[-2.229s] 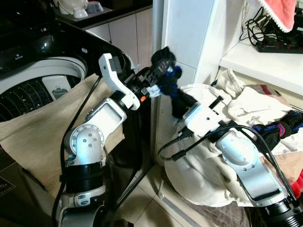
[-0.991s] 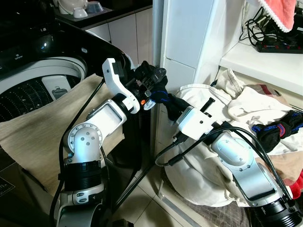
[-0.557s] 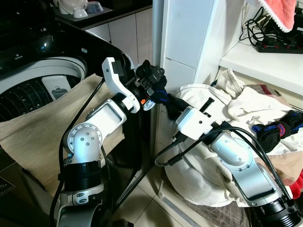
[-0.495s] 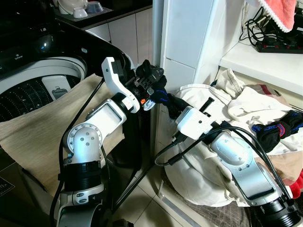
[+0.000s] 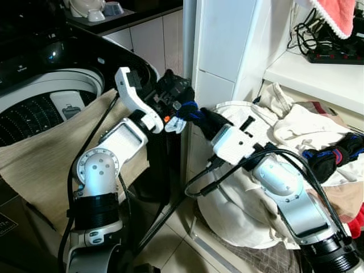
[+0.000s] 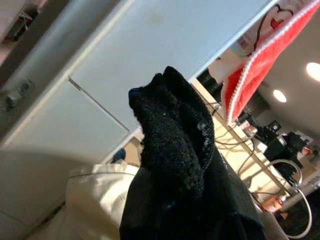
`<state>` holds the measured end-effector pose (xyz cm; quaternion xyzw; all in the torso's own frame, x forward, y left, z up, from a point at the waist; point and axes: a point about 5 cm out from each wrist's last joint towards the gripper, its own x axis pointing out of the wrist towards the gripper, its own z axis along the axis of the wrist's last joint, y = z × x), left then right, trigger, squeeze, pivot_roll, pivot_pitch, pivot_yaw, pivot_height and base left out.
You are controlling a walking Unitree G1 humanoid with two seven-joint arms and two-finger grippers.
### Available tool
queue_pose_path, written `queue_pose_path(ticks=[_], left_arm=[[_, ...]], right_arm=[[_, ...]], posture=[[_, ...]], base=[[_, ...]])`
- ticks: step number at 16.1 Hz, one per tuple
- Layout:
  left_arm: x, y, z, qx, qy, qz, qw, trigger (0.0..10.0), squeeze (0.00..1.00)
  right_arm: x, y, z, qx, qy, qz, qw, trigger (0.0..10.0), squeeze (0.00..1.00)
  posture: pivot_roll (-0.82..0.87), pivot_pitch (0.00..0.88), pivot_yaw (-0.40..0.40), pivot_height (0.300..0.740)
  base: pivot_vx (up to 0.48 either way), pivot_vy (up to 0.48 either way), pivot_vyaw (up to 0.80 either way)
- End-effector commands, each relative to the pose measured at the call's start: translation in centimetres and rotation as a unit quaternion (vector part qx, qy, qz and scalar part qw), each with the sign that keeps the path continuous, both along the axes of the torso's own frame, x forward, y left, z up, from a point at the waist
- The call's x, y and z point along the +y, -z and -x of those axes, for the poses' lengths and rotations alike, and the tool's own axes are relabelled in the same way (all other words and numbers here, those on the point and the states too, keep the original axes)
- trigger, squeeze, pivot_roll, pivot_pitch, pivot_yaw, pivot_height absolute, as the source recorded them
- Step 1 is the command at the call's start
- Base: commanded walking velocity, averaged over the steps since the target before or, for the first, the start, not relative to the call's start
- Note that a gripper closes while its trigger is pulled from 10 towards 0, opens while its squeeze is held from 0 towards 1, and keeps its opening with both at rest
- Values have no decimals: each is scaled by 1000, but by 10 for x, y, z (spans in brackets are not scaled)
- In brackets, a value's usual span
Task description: Clothes washing
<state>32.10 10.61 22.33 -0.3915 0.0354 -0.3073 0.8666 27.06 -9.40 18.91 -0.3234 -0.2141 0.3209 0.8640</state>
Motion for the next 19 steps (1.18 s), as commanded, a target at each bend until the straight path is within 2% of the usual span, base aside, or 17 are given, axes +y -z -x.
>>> queue_pose_path(ticks=[1,2,3,6,7,8,9,10,11,12,13,14,15,16,17,18,19], left_arm=[[7,-12,-5,-17,-23,-2,1000,0,0],[16,-19,-10,-30,-48,-10,998,0,0],[27,-27,-15,-43,-78,-17,996,0,0],[50,-47,-23,-70,-117,-22,990,0,0],[60,-53,-26,-86,-153,-53,983,0,0],[82,-61,-34,-119,-256,-190,940,0,0],[90,-64,-36,-137,-293,-251,913,0,0],[111,-69,-43,-153,-363,-356,847,0,0],[128,-66,-52,-133,-384,-428,807,0,0],[132,-61,-57,-121,-377,-460,795,0,0],[135,-51,-65,-105,-361,-494,784,10000,0],[136,-45,-71,-102,-360,-515,771,10000,0],[146,-41,-75,-87,-386,-548,737,10000,0],[151,-40,-76,-82,-403,-561,719,10000,0],[168,-44,-74,-73,-446,-599,661,10000,1000],[174,-46,-73,-65,-457,-603,650,10000,1000],[180,-51,-73,-64,-464,-604,645,10000,1000]], right_arm=[[-3,-4,-2,-8,4,-1,1000,10000,1000],[-2,-3,-2,-7,5,11,1000,10000,635],[-1,-1,-2,-2,5,21,1000,10000,0],[0,0,-2,6,3,16,1000,10000,0],[0,0,-3,7,6,14,1000,10000,0],[-1,-2,-3,12,8,8,1000,10000,0],[-1,-3,-4,14,9,5,1000,10000,0],[1,-5,-5,28,4,-7,1000,10000,0],[9,-12,-5,66,-18,-53,996,10000,0],[15,-18,-4,84,-36,-74,993,10000,0],[26,-31,-2,97,-69,-98,988,10000,0],[32,-40,-1,96,-83,-106,986,10000,0],[36,-44,1,98,-93,-108,985,10000,0],[37,-45,1,100,-97,-106,985,10000,0],[39,-45,4,108,-106,-105,983,10000,0],[40,-46,6,112,-109,-104,982,10000,0],[40,-44,8,121,-109,-97,982,10000,0]], posture=[[-75,0,40,740],[-76,0,39,740],[-76,0,40,740],[-74,0,39,740],[-76,0,39,740],[-76,0,39,740],[-76,0,39,740],[-66,0,31,740],[-66,0,30,740],[-63,0,29,740],[-60,0,23,740],[-61,0,21,740],[-63,0,22,740],[-65,0,22,740],[-72,0,28,740],[-77,0,29,740],[-77,0,29,740]], base=[[0,0,0],[0,0,0],[0,0,0],[0,0,0],[0,0,0],[0,0,0],[0,0,0],[0,0,0],[0,0,0],[0,0,0],[0,0,0],[0,0,0],[0,0,0],[0,0,0],[0,0,0],[0,0,0],[0,0,0]])
